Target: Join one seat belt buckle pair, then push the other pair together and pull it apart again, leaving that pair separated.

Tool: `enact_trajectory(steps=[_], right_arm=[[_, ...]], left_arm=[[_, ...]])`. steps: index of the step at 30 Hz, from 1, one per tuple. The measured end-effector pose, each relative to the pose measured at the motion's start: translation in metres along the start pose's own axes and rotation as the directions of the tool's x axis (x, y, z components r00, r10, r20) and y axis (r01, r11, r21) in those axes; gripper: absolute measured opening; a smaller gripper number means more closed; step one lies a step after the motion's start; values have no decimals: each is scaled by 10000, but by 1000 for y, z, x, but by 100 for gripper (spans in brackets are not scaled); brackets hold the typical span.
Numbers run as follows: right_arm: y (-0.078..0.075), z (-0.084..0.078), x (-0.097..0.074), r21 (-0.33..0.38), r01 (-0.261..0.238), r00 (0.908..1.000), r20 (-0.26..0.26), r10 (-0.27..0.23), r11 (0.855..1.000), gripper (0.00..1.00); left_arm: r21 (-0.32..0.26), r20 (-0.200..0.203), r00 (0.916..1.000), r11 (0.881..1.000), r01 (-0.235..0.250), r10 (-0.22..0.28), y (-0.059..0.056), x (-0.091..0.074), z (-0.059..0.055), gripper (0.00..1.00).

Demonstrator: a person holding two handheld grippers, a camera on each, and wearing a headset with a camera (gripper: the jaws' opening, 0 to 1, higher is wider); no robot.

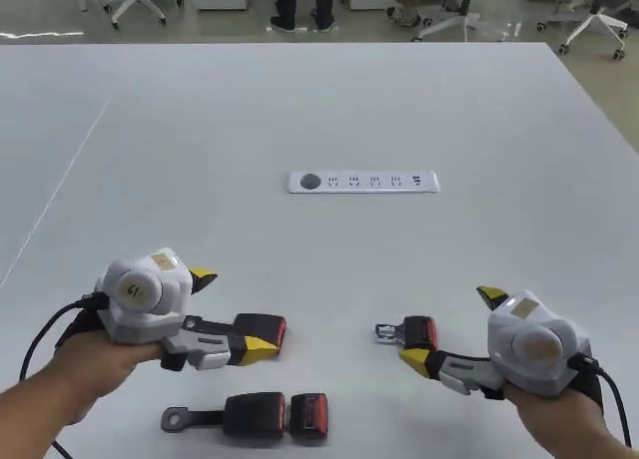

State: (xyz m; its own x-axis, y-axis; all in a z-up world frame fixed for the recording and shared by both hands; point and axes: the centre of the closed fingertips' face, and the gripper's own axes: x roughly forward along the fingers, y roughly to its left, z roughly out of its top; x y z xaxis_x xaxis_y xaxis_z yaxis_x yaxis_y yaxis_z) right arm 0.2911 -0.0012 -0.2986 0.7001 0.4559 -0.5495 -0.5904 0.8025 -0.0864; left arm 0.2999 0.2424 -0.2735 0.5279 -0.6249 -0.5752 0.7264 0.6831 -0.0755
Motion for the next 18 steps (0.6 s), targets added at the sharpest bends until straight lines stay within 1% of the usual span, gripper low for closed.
enact_trajectory(steps=[2,4,5,7,8,9,10,11,12,13,14,15,16,18], right_arm=[[5,1,-3,69,-7,10000,46,7,10000,94],[10,2,-7,34,-2,10000,72,2,10000,95],[13,3,-10,38,43,9999,128,-44,10000,95],[18,5,-14,82,91,9998,202,-93,9999,97],[20,5,-15,69,100,9997,208,-102,9999,98],[23,5,-17,43,106,9998,162,-107,9999,98],[24,4,-18,27,117,9998,150,-117,9999,98],[27,5,-21,7,134,9997,180,-134,9999,98],[30,6,-24,83,108,9996,272,-111,9999,98],[32,6,-25,103,105,9995,287,-108,9999,98],[34,6,-28,37,148,9995,283,-149,9999,98],[36,6,-30,-7,166,9995,258,-165,9999,99],[38,5,-33,29,136,9996,263,-136,9999,99],[41,4,-39,47,133,9994,317,-134,9999,99]], left_arm=[[-334,132,9996,9992,-235,240,-3,-7,-2,91],[-584,378,9973,9964,-607,630,-2,-16,-4,93],[-965,473,9956,9924,-765,813,-2,-22,-7,94],[-1459,715,9927,9856,-861,973,-5,-30,-11,96],[-1391,726,9928,9866,-849,957,-6,-33,-14,96],[-1464,835,9923,9861,-787,916,-13,-38,-15,95],[-1559,878,9922,9850,-745,889,-15,-40,-15,95],[-1817,860,9925,9808,-703,871,-20,-44,-19,96],[-1833,773,9923,9797,-810,965,-19,-49,-24,97],[-1801,830,9910,9796,-890,1053,-20,-54,-25,97],[-2003,1066,9881,9758,-882,1112,-22,-60,-23,97],[-2263,1218,9869,9710,-765,1061,-24,-64,-22,97],[-2350,1291,9864,9695,-695,1020,-27,-70,-23,98],[-2184,1225,9860,9722,-843,1130,-23,-78,-30,98]])
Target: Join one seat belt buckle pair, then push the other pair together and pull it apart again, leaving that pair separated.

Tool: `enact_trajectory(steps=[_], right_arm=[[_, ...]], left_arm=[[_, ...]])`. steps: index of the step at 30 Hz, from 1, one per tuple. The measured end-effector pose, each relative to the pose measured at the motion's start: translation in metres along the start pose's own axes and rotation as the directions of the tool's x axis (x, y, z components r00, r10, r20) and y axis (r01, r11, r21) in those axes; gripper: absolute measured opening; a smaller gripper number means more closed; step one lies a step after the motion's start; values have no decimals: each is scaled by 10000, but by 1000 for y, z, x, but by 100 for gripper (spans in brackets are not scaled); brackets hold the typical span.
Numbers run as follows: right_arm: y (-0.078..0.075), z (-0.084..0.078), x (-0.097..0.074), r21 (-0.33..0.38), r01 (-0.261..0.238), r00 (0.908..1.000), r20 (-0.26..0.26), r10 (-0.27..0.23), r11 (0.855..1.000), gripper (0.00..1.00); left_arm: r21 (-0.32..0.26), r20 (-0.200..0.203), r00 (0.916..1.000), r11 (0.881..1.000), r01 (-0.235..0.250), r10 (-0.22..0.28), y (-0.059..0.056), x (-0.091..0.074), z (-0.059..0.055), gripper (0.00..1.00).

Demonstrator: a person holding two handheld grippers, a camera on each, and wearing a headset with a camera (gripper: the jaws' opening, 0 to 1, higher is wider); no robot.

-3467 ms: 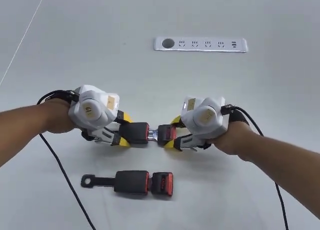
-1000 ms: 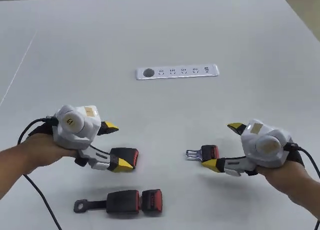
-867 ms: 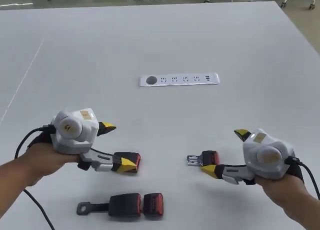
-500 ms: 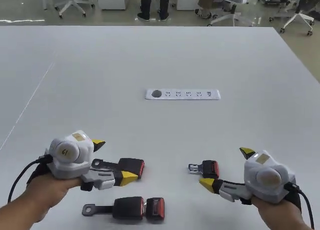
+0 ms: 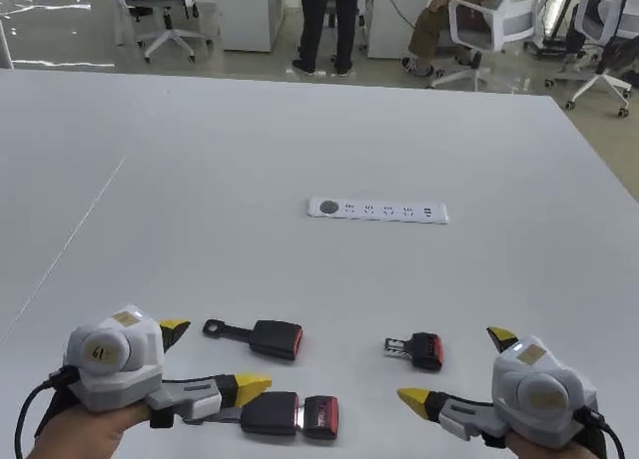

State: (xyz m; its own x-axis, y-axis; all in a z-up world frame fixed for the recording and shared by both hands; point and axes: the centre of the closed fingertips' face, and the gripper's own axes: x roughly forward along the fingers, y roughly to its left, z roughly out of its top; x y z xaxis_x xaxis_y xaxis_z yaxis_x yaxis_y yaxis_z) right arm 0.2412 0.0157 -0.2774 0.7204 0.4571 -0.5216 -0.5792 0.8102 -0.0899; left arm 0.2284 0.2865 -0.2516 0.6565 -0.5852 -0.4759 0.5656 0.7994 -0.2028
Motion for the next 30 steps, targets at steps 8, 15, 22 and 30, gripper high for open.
enact_trajectory(steps=[8,15,22,30], right_arm=[[10,-10,-24,-22,63,10000,-69,-63,10000,99],[18,-22,-40,77,5,10000,-7,-5,10000,100],[21,-24,-54,347,126,9997,184,-133,9993,100],[20,-27,-60,448,133,9997,188,-142,9989,100]], left_arm=[[452,-225,9996,9989,-150,161,-10,-28,-12,97],[91,-96,9993,9993,-367,367,-7,-43,-16,96],[96,53,9977,9977,-669,668,-4,-56,-19,96],[161,10,9970,9969,-774,774,-2,-59,-22,96]])
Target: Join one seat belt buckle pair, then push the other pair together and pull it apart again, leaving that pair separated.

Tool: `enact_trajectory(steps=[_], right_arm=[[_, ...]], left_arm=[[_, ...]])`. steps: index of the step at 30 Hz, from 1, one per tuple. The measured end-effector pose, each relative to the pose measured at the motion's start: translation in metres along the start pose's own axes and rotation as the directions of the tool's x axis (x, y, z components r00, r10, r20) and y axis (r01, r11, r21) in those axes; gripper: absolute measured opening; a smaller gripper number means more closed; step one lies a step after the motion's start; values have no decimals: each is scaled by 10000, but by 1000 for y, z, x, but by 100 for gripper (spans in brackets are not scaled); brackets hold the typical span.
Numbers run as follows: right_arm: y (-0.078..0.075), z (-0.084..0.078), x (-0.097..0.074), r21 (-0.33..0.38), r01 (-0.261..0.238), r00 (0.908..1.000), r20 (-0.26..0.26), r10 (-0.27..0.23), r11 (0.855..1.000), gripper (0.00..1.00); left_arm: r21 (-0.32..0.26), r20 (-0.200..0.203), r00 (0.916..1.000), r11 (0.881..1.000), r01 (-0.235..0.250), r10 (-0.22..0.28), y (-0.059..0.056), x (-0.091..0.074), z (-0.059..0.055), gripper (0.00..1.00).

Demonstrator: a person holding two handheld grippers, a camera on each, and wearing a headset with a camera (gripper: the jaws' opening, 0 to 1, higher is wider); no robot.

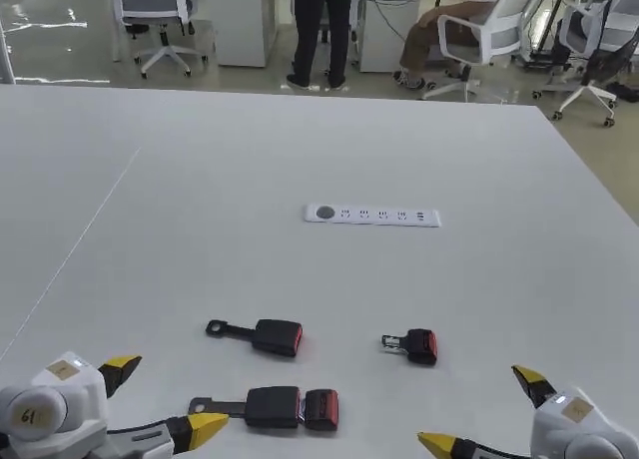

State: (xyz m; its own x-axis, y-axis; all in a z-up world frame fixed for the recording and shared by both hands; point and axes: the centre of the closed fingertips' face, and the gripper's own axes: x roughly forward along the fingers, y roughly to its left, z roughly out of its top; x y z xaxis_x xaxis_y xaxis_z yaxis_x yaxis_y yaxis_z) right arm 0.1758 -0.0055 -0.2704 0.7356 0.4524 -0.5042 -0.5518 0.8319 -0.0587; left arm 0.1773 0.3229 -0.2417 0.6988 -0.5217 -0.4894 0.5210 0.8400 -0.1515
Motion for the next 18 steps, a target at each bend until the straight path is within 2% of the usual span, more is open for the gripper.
enact_trajectory(steps=[4,8,18], right_arm=[[-2,-3,0,24,45,10000,-67,-45,10000,100],[-2,-3,0,34,74,10000,-6,-74,10000,100],[-2,-5,0,159,52,10000,-24,-52,9999,100]], left_arm=[[12,-15,10000,10000,40,-40,-9,0,1,95],[-60,37,10000,10000,32,-32,-11,0,3,96],[-1,-34,10000,10000,-1,1,-3,2,-2,95]])
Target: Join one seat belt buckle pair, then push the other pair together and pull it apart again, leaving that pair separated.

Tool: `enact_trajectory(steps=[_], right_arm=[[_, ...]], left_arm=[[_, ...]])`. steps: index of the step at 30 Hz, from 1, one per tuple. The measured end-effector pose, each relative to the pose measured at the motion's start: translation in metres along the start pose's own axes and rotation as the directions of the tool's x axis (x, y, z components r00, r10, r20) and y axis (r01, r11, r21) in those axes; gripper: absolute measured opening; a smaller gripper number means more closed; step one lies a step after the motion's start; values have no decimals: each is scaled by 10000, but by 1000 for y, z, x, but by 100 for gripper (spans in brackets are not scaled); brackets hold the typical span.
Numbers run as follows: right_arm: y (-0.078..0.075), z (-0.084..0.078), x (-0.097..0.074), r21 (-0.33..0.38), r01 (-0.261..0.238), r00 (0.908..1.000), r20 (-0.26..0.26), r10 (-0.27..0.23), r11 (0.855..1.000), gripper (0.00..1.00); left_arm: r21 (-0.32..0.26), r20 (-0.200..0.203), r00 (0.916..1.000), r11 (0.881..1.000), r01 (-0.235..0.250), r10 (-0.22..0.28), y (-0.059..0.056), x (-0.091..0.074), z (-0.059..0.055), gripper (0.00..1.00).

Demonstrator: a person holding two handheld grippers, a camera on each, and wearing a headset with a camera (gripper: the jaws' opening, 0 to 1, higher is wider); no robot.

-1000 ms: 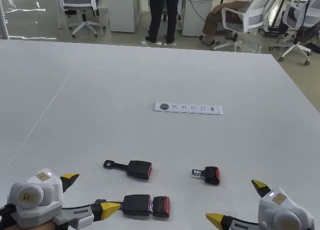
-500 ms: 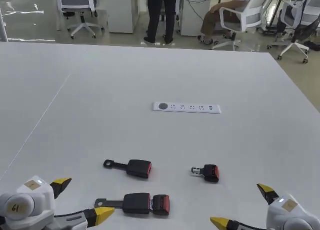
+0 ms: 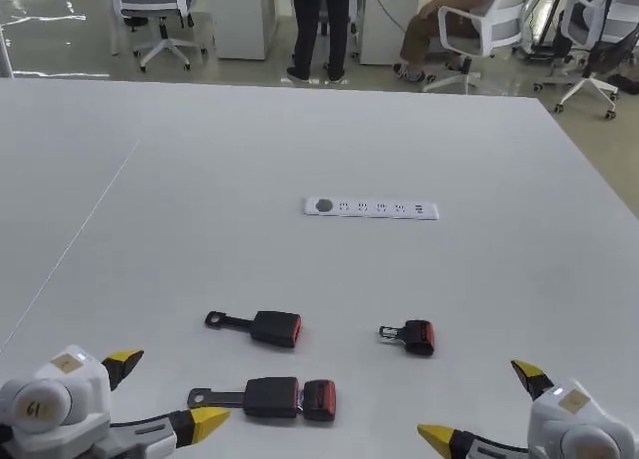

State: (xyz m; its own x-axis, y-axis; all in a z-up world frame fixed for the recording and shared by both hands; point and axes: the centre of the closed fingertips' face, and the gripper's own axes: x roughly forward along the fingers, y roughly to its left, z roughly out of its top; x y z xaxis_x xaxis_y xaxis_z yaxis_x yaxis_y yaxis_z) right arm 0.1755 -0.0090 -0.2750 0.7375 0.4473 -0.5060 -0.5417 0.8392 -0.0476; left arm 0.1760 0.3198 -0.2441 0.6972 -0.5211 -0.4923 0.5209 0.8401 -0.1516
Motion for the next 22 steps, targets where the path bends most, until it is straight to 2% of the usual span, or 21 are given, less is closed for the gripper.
enact_trajectory(steps=[14,18,22], right_arm=[[2,0,1,95,13,10000,22,-14,10000,100],[3,-1,1,113,-25,10000,1,25,9999,100],[2,-3,0,205,37,10000,-18,-36,9998,100]], left_arm=[[92,-68,10000,10000,18,-17,-6,-3,0,95],[134,-165,9999,9999,16,-14,-4,-3,-4,94],[98,-121,9999,9999,29,-28,-5,-4,-3,94]])
